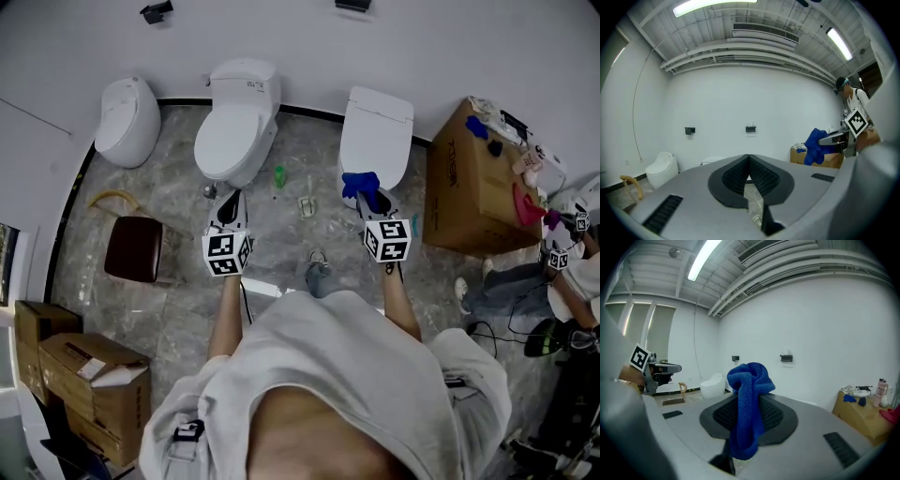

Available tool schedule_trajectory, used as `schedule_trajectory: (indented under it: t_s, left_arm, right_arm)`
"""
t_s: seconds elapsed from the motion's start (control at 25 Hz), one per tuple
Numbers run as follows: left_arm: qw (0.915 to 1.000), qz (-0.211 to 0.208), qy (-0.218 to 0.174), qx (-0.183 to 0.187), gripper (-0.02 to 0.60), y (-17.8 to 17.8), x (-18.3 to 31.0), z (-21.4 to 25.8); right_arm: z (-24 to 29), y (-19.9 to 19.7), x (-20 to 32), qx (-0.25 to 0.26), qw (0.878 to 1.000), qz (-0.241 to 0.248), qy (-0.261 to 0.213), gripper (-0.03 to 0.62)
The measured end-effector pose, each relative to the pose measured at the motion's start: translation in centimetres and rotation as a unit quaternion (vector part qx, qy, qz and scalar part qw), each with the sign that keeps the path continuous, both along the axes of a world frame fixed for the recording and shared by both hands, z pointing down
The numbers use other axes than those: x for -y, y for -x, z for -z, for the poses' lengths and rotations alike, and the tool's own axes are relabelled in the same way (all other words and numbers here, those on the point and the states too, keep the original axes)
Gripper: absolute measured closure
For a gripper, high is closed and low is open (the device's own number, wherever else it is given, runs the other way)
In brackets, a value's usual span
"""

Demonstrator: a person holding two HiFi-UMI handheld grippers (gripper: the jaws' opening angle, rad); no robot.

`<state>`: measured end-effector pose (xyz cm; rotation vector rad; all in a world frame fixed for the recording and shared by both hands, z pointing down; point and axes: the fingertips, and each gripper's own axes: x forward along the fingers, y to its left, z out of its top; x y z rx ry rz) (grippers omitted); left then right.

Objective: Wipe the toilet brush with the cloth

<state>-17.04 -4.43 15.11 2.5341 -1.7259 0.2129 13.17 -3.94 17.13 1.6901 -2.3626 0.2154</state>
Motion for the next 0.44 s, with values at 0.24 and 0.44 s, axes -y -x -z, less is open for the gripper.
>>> schedule_trajectory:
  t_s: [0.24,0.44]
  left_arm:
    - [1.0,-0.002,0.0,0.002,0.563,0.26,-0.74,-0.05]
    - [1.0,-0.003,0.0,0.005,0.563,0.54,-0.71,0.07]
  right_arm:
    - [-0.24,0.44,-0.88,0.003,1.0,-0.003,0.003,0.49]
    - [-0.15,0.91,-0.88,0.005,1.0,-0.001,0.002,0.491]
